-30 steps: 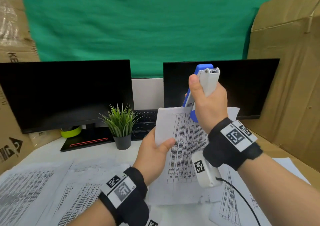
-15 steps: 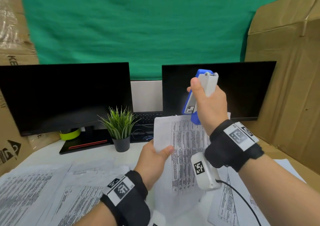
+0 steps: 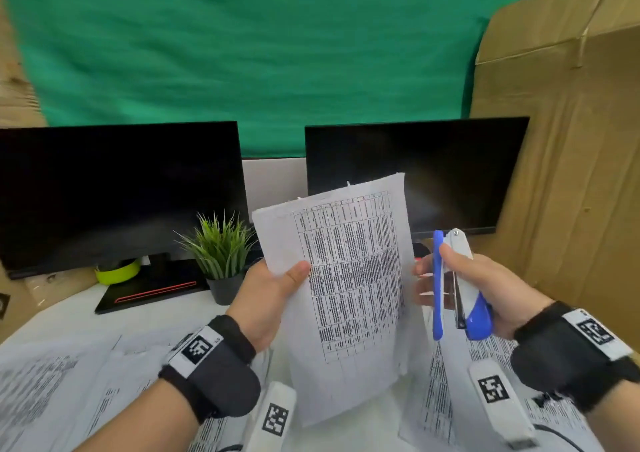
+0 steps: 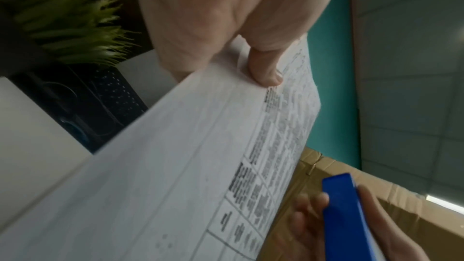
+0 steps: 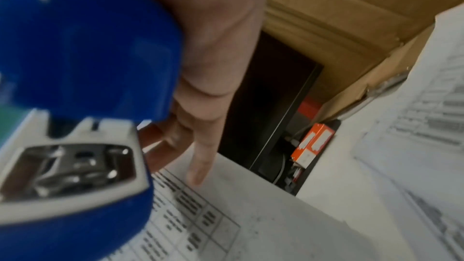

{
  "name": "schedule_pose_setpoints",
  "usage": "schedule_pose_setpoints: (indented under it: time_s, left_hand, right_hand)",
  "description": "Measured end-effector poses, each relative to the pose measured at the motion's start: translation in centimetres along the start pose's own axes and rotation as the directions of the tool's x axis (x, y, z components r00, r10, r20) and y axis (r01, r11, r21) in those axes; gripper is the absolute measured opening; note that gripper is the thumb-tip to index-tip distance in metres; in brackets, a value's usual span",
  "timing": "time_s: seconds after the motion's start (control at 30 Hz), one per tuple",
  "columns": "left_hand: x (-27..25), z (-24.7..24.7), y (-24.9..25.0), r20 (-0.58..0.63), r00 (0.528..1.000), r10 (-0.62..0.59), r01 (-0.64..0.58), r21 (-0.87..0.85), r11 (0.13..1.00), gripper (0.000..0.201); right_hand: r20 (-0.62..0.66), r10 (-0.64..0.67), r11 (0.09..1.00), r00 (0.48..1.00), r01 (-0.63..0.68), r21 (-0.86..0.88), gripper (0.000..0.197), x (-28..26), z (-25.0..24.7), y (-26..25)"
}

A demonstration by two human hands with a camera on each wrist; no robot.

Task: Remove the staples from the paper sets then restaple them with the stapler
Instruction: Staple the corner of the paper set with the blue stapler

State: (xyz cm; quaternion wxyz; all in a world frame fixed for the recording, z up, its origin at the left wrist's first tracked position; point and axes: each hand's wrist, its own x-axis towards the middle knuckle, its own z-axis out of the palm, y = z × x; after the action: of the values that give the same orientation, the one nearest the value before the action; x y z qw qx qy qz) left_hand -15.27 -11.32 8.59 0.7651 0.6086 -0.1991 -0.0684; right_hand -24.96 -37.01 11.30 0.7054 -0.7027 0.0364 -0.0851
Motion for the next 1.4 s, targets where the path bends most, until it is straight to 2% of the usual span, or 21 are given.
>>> schedule_pose_setpoints:
  time_s: [0.1,0.23,0.37,0.47,0.57,0.63,0.7,0.77,0.83,0.87,0.93,1.03,1.13,1.23,1.3,1.37,1.4]
  left_hand:
    - [0.5,1.2,1.0,0.103,0.995,0.01,-0.01,0.002,1.0,0.032]
    - [1.0,2.3,3.3,0.264,0.964,0.022,-0.035,0.043,0.998,0.057]
    - [2.2,3.1,4.2,0.138,0.99,0.032,-0.045,0.094,0.995,0.039]
    - [3.0,3.0,2.7,0.03,0.998,-0.062,0.055,0.206,0.977,0.022]
    - [2.1,2.2,0.0,0.023,0.965,-0.26,0.239,0.329,0.914,0.012]
    - [1.1,0.7,-1.8,0.038,0.931,-0.363,0.302,0.476,0.826,0.013]
    - [0.3,-2.1,-3.4,0.034,0.902,-0.43,0.3,0.667,0.682,0.011]
    - [-0.3,-5.2,-4.3,-0.005,0.881,-0.474,0.236,0.872,0.43,0.013]
    - [-0.7,-8.0,-4.8,-0.108,0.852,-0.513,0.21,0.967,0.145,0.018]
    - [-0.9,-9.1,-5.0,-0.169,0.831,-0.529,0.225,0.973,0.042,0.024]
    - [-1.2,-10.6,-5.2,-0.269,0.799,-0.538,0.253,0.962,-0.105,0.047]
    - [-1.2,-11.2,-6.0,-0.352,0.769,-0.533,0.281,0.936,-0.212,0.085]
    - [-1.1,-10.1,-6.7,-0.385,0.737,-0.556,0.297,0.923,-0.245,0.102]
    - [-0.9,-8.8,-7.1,-0.389,0.753,-0.531,0.279,0.919,-0.277,0.094]
    - [-0.7,-8.6,-7.4,-0.39,0.761,-0.518,0.277,0.918,-0.283,0.084]
    - [-0.7,-8.7,-7.8,-0.384,0.763,-0.52,0.269,0.92,-0.284,0.077]
    - [-0.6,-8.7,-8.0,-0.376,0.767,-0.519,0.259,0.923,-0.286,0.075]
  right_hand:
    - [-0.04,0.002,1.0,0.999,-0.002,0.007,0.051,0.2,-1.4,-0.2]
    - [-0.024,-0.089,0.978,0.996,0.092,0.185,0.06,0.4,-2.8,0.4]
    - [0.023,-0.126,0.973,0.992,0.119,0.199,0.048,-0.6,-3.2,0.1]
    - [-0.115,-0.028,0.999,0.993,0.031,0.021,0.041,0.3,-4.1,-0.3]
    - [-0.34,0.082,0.943,0.937,-0.183,-0.277,0.037,1.3,-6.0,0.4]
    - [-0.408,0.163,0.865,0.898,-0.329,-0.378,0.034,1.3,-7.9,1.7]
    - [-0.486,0.173,0.774,0.856,-0.423,-0.471,0.031,1.5,-9.6,3.6]
    - [-0.533,0.098,0.593,0.841,-0.479,-0.647,0.032,2.1,-10.3,5.5]
    - [-0.515,0.064,0.379,0.855,-0.498,-0.78,0.039,3.4,-9.6,7.0]
    - [-0.477,0.085,0.334,0.875,-0.476,-0.813,0.042,4.1,-8.6,7.5]
    - [-0.39,0.154,0.296,0.908,-0.419,-0.858,0.044,6.1,-6.3,8.8]
    - [-0.339,0.274,0.255,0.9,-0.408,-0.877,0.034,9.8,-2.2,10.6]
    - [-0.407,0.282,0.274,0.869,-0.479,-0.834,0.031,13.5,0.3,11.7]
    - [-0.434,0.226,0.336,0.872,-0.488,-0.806,0.024,15.6,1.7,12.0]
    - [-0.439,0.166,0.322,0.883,-0.469,-0.823,0.028,17.0,2.1,12.2]
    - [-0.399,0.13,0.285,0.908,-0.419,-0.862,0.056,18.2,2.7,12.1]
    - [-0.369,0.149,0.233,0.918,-0.395,-0.889,0.072,18.5,3.2,12.1]
